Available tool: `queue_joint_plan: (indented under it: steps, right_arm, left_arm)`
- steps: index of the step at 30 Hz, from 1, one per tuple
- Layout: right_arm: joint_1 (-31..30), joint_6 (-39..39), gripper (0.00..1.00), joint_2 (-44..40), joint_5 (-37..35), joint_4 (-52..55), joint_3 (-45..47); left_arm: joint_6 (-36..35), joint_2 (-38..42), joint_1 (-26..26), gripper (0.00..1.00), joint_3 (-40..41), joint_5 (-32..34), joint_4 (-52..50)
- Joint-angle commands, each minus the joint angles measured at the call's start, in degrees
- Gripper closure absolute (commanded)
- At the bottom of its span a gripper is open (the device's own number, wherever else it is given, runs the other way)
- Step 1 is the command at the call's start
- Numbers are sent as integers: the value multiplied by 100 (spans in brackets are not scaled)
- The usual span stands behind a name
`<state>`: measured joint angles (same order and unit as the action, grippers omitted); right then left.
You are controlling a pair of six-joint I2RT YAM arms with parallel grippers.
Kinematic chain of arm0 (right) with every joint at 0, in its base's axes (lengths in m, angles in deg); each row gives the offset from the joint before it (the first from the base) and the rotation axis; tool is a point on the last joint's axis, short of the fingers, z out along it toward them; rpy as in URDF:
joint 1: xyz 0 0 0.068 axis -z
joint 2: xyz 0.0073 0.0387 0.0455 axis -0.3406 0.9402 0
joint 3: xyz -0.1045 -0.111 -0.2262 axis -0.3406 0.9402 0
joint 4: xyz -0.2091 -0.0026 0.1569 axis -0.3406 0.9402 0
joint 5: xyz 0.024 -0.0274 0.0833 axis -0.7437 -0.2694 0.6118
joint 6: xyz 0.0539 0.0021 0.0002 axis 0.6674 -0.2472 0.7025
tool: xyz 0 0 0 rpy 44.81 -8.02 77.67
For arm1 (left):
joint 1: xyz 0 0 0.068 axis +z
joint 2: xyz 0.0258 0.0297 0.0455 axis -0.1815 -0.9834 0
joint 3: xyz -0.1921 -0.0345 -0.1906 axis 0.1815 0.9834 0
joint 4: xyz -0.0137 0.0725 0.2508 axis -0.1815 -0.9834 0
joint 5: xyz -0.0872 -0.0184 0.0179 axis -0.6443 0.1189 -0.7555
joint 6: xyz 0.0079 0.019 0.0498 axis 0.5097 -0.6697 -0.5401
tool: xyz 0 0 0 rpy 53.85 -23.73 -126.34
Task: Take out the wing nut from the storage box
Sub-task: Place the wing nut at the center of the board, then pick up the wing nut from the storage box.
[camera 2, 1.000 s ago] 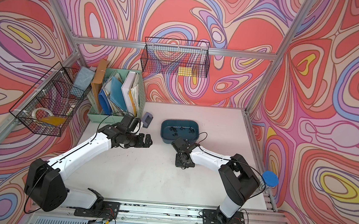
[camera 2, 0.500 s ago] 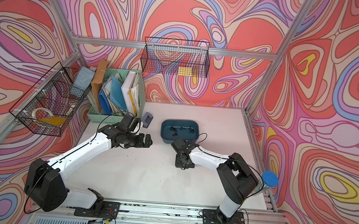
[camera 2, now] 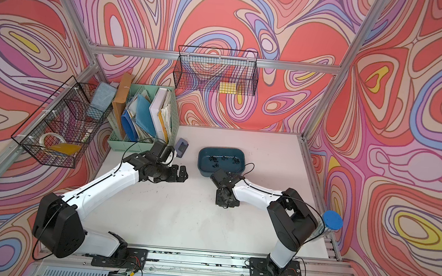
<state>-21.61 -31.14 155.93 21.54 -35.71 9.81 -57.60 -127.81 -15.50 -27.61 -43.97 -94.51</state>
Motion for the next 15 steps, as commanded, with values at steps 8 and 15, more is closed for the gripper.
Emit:
queue_joint_plan:
  steps: [8, 15]
  right_arm:
    - [-29, -713, 57, -114, -705, 692, -1395]
    - [209, -1348, 60, 713, -586, 505, -2522]
  left_arm:
    - [1, -11, -7, 1, -139, 462, 249]
    - [-117, -225, -5, 1, -412, 409, 155]
